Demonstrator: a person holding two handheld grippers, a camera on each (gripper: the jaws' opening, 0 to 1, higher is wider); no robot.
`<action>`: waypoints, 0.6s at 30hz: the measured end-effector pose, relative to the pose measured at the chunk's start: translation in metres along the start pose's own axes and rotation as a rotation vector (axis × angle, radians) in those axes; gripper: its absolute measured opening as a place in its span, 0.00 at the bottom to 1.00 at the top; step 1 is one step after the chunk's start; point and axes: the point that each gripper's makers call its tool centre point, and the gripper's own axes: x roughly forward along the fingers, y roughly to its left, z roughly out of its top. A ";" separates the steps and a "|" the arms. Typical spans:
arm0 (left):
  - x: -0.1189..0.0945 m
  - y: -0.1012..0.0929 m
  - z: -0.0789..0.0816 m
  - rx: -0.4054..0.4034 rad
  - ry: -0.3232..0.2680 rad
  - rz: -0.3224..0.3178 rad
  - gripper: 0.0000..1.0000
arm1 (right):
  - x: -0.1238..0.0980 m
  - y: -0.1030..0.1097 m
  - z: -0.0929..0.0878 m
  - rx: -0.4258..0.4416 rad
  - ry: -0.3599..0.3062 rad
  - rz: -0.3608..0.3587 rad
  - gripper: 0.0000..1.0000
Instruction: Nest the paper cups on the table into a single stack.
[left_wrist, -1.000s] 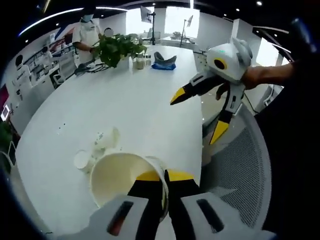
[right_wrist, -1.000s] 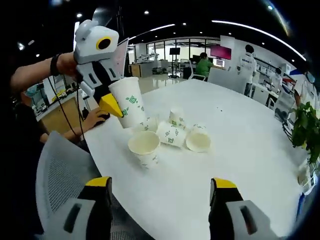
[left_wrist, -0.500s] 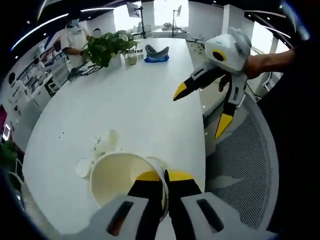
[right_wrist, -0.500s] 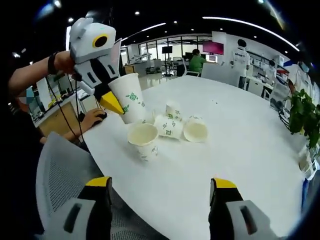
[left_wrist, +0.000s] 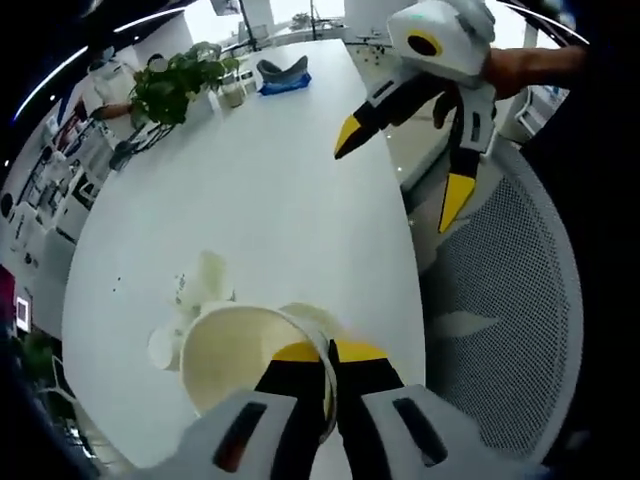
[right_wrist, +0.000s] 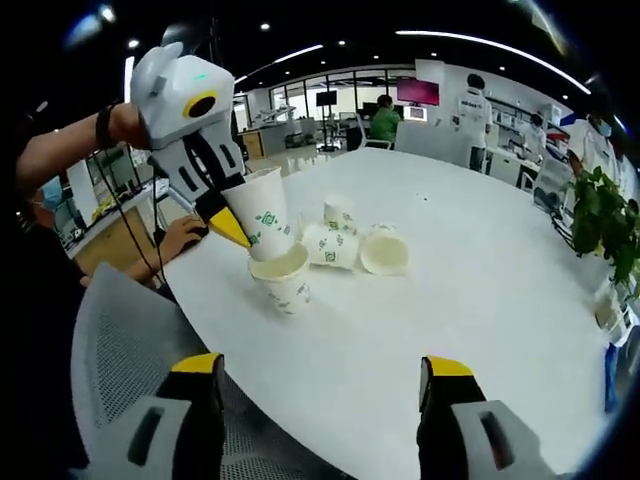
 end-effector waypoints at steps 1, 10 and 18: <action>0.001 -0.001 0.000 0.002 0.004 -0.001 0.00 | 0.000 0.000 -0.001 0.001 0.001 0.000 0.80; 0.007 -0.006 0.003 0.018 0.025 -0.014 0.00 | 0.000 0.001 -0.005 0.006 0.010 0.001 0.80; 0.013 -0.008 -0.003 0.011 0.047 -0.022 0.00 | -0.001 0.003 -0.006 0.008 0.017 0.006 0.80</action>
